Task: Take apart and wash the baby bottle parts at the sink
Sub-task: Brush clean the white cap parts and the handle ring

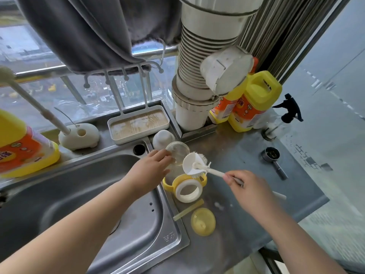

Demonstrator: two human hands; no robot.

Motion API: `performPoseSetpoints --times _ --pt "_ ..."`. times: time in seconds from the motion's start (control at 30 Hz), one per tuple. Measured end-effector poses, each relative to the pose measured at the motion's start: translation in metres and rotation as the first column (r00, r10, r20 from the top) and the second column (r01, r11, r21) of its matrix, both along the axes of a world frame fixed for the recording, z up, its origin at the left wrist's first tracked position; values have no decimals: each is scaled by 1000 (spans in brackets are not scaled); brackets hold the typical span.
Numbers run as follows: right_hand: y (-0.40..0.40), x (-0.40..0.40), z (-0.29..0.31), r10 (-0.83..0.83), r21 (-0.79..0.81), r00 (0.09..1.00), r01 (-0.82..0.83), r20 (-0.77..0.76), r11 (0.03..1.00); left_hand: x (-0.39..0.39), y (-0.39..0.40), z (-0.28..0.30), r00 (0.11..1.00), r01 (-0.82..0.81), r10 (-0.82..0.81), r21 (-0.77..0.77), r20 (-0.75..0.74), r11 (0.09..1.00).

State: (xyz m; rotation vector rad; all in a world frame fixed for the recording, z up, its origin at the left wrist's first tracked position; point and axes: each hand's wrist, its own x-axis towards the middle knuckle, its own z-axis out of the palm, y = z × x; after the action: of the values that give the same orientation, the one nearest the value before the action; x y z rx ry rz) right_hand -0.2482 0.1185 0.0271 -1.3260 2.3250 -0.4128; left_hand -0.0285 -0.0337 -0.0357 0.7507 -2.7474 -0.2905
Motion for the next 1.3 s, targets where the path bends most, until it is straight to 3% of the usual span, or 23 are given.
performPoseSetpoints --times 0.13,0.23,0.37,0.77,1.3 --pt "-11 6 -1 35 -1 999 -35 12 999 10 2 10 978 -194 203 150 -49 969" --pt "-20 9 -2 45 -49 999 -44 19 998 14 -14 10 899 -393 436 353 -49 849" --pt "-31 10 -6 37 -84 999 -37 0 996 5 -44 5 871 -464 487 432 65 773" --pt "-18 12 -25 -46 -128 995 57 90 990 -44 -83 -8 908 -347 247 277 339 896" --pt "-8 17 -16 -63 -192 989 88 132 977 -35 -68 4 888 -235 213 5 408 972"
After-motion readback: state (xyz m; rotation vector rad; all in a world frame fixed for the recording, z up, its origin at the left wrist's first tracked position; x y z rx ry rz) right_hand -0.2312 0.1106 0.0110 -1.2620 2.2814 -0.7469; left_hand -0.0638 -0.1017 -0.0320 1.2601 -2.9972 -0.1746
